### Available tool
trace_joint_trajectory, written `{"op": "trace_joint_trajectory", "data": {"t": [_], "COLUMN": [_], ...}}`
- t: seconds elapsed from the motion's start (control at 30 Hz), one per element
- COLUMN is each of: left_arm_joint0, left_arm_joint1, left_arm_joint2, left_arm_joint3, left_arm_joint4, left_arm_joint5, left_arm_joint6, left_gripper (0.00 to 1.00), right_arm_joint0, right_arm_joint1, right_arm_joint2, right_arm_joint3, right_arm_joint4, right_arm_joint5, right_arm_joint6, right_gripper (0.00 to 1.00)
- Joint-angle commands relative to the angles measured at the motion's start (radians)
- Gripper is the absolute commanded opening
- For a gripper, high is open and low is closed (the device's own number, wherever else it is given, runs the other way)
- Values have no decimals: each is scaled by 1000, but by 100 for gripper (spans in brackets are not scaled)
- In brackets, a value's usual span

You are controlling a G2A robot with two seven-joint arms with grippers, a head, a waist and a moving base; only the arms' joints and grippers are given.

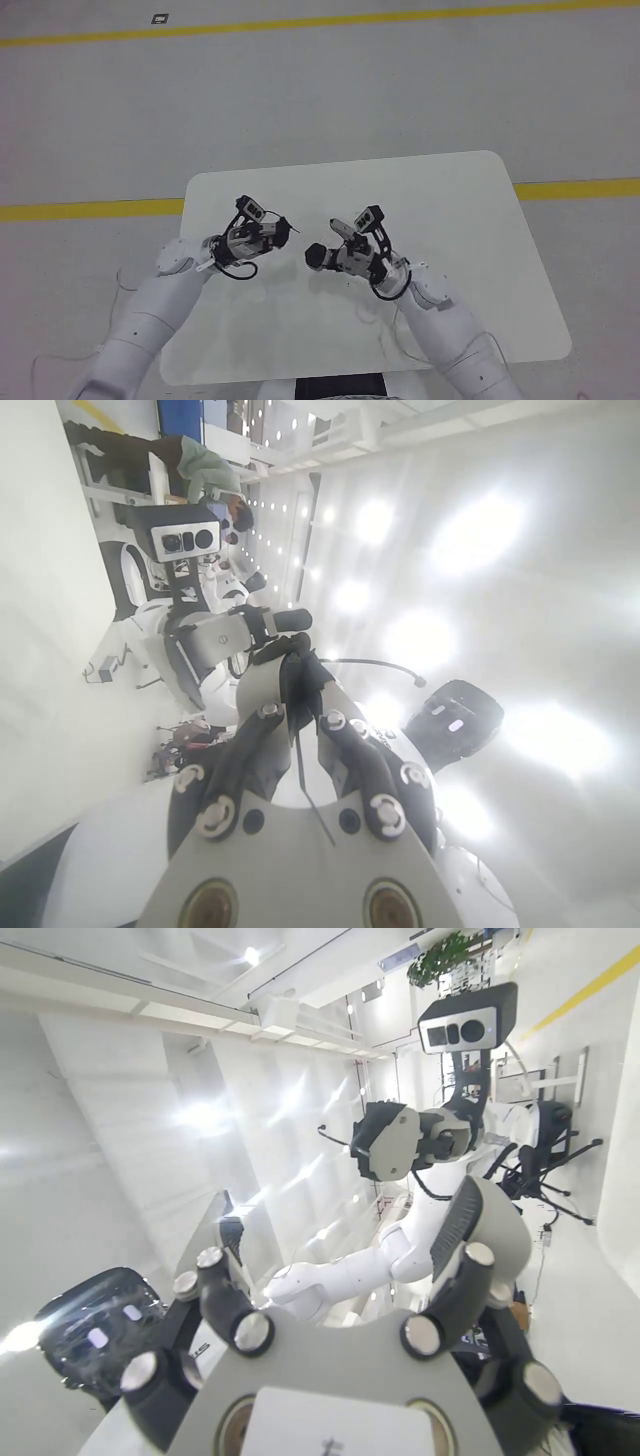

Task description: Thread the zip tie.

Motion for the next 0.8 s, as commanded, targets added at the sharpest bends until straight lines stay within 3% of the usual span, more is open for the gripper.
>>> {"op": "trace_joint_trajectory", "data": {"t": [0.0,0.3,0.47,0.77], "left_arm_joint0": [-2,-3,-3,-3], "left_arm_joint1": [-3,-3,-3,-3], "left_arm_joint2": [6,7,7,7], "left_arm_joint3": [3,2,2,2], "left_arm_joint4": [-2,-1,-1,-1], "left_arm_joint5": [-10,-11,-11,-11], "left_arm_joint6": [-1,-1,-1,-1], "left_gripper": [0,0,0,0], "right_arm_joint0": [11,16,31,54], "right_arm_joint1": [1,1,-1,-6], "right_arm_joint2": [-9,-12,-31,-56], "right_arm_joint3": [11,14,20,65], "right_arm_joint4": [21,12,3,38], "right_arm_joint5": [27,30,31,-25], "right_arm_joint6": [25,27,-41,-42], "right_gripper": [100,100,100,100]}}
